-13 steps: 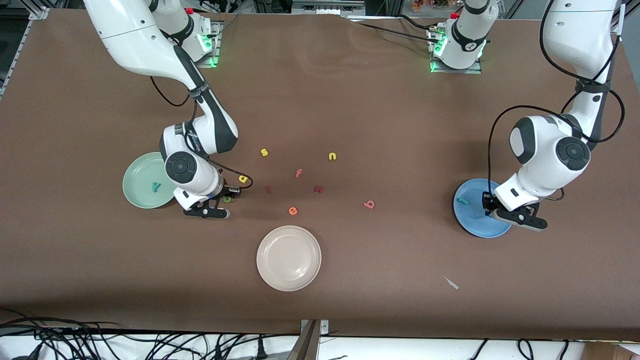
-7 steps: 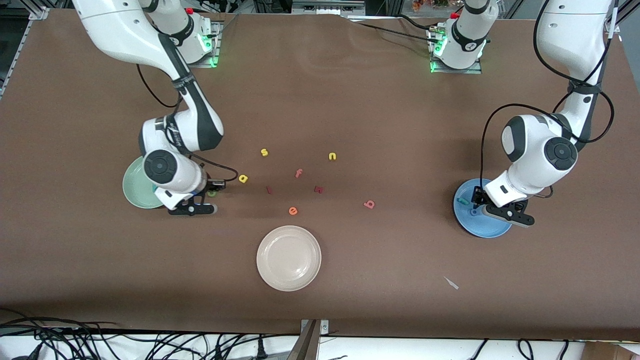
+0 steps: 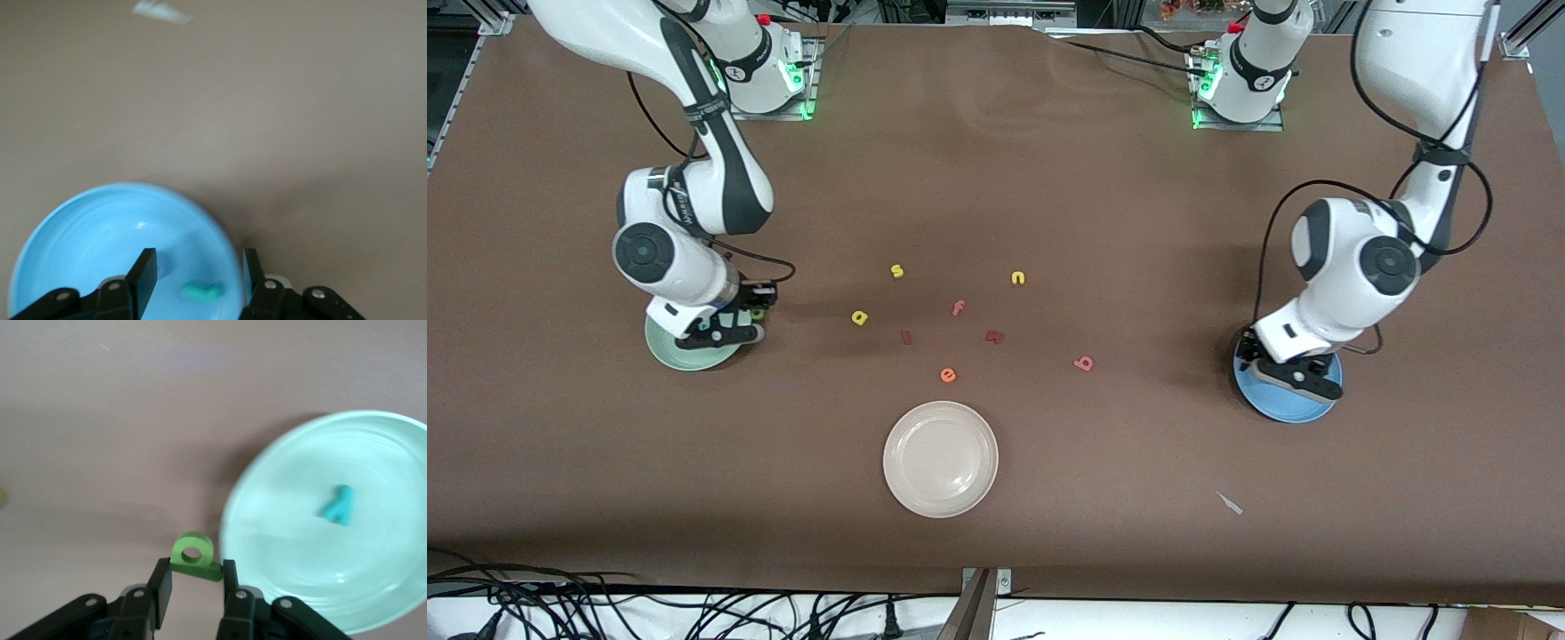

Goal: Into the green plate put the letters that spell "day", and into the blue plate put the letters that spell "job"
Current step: 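Carry the o to the blue plate while the right carries p, then release both letters on the plates and reach toward the next letters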

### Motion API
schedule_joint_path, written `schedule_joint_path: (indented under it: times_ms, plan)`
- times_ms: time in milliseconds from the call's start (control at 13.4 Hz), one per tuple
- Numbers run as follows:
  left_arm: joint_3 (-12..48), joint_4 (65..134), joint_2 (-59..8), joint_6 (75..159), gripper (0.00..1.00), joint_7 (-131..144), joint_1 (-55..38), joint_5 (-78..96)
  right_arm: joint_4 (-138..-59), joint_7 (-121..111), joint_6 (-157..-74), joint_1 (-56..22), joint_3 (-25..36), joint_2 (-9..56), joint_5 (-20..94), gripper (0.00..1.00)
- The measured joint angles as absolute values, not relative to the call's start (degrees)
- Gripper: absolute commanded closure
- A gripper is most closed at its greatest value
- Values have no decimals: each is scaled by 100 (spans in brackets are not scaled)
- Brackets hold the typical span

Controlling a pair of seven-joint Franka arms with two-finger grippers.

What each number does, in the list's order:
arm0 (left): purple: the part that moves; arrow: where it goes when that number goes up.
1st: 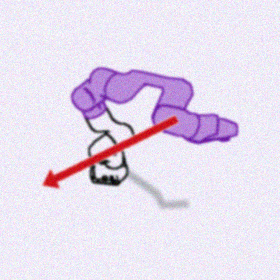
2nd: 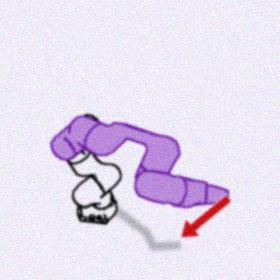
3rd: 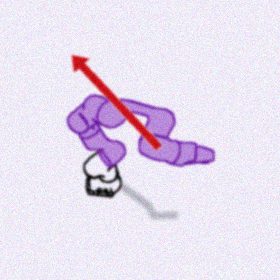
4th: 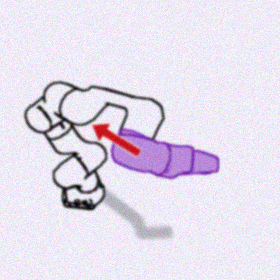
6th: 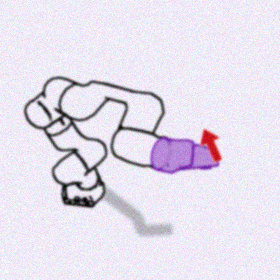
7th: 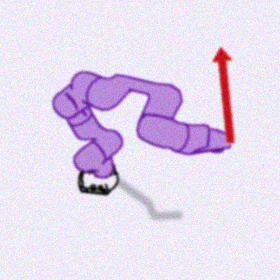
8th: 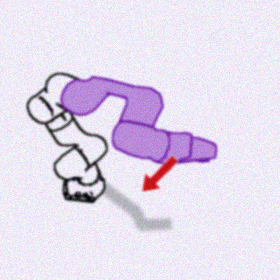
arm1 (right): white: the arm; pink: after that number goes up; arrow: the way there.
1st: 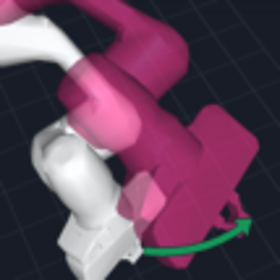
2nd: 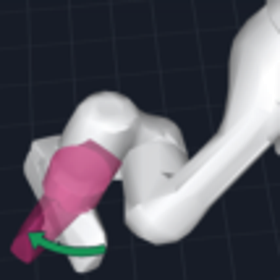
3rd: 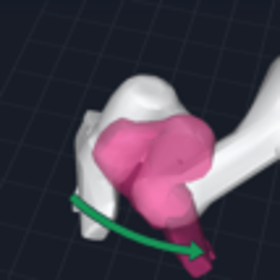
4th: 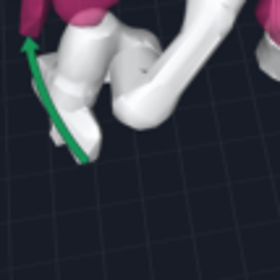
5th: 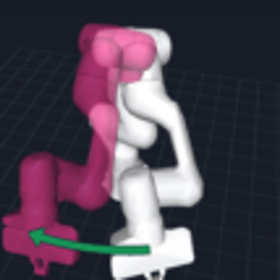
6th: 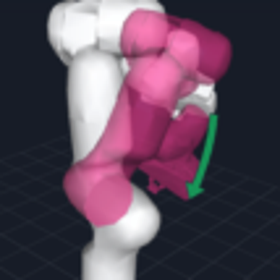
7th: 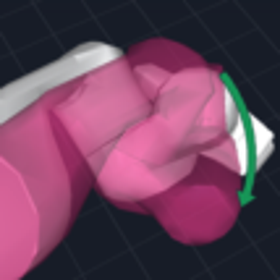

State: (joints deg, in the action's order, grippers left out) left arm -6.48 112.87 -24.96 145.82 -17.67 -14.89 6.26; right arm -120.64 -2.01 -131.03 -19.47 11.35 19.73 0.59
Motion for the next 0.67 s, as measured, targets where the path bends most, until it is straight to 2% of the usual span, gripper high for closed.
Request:
schedule_joint_path:
  times_ms: [75,149,224,298,671]
  plan:
    - [-642,11207,-2500,14584,32,-1488,-1736,742,-12166,-550,-13161,-1945,1329,1934,59,71]
    - [-633,11120,-2523,14584,30,-1164,-2010,923,-12216,-907,-13183,-1938,1537,1914,59,64]
    - [-624,11020,-2588,14584,28,-782,-2310,1151,-12237,-1217,-13186,-1928,1720,1913,59,38]
    - [-619,10918,-2693,14584,28,-371,-2584,1312,-12254,-1410,-13187,-1904,1839,1917,60,0]
    - [-660,10176,-3630,14643,24,821,-3556,1381,-12218,-1333,-13199,-1925,1865,1923,343,0]
